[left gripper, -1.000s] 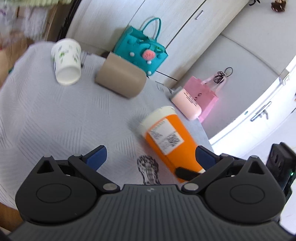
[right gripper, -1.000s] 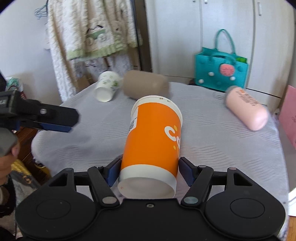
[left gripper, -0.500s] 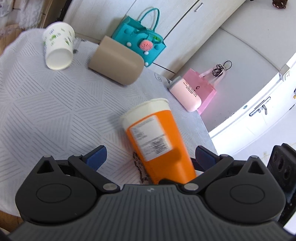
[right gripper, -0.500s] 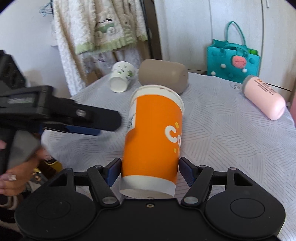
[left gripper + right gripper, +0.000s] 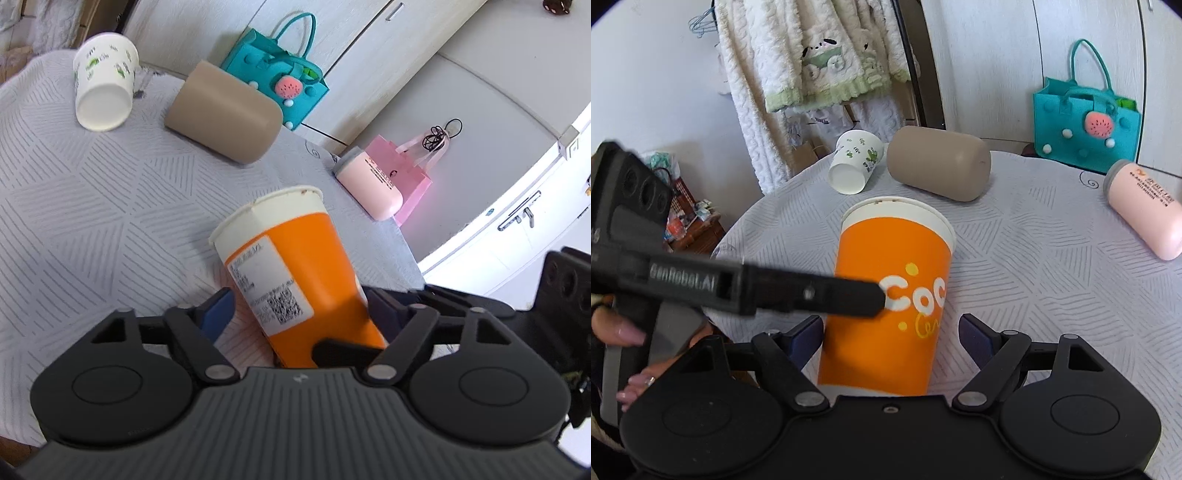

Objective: Flip cup upright
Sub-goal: 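Lift the orange cup with the right tool and rotate it upright, then lower the upright orange cup onto the table with the right tool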

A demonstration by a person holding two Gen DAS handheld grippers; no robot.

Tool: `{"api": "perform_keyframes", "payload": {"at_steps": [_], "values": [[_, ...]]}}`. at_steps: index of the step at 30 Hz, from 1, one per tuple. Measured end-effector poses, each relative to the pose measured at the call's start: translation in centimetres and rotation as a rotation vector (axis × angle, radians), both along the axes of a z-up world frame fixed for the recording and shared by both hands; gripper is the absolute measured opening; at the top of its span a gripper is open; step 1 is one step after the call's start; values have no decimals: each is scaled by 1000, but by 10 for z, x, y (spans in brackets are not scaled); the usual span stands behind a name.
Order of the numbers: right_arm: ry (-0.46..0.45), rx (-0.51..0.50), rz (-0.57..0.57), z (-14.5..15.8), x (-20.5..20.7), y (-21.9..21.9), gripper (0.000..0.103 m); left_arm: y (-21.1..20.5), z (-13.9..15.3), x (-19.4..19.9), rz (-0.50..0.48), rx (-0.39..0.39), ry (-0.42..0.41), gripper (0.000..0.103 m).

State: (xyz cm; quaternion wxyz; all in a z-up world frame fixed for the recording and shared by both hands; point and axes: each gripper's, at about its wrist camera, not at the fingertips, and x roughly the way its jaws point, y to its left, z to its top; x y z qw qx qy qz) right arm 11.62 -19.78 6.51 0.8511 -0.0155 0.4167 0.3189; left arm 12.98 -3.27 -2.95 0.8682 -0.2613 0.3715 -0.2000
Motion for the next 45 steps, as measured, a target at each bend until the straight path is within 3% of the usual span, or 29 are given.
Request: {"api": "perform_keyframes", "payload": {"at_steps": [3,6,12,24,30,39,45], "values": [[9,6,25,-3,2,1,76,1,-2,1,-5,-27,12,73],[12,13,32,-3,3,2,76,-2,-1,2,-8,-17,3,74],[-37,35,2,-1,-1,-3,76,-11,7,-3,0,24,-85,74],[-308,16,115,8,-17,-10,72,-22,37,-17,-54,202,-335,72],[-406,-25,102,10,-19,-6,70,-23,49,-18,-71,218,-406,71],[-372,75,30,3,9,-7,70,-24,50,5,-50,275,-447,72],[-379,88,-23,-7,22,0,70,-15,41,24,-50,221,-446,72]]}}
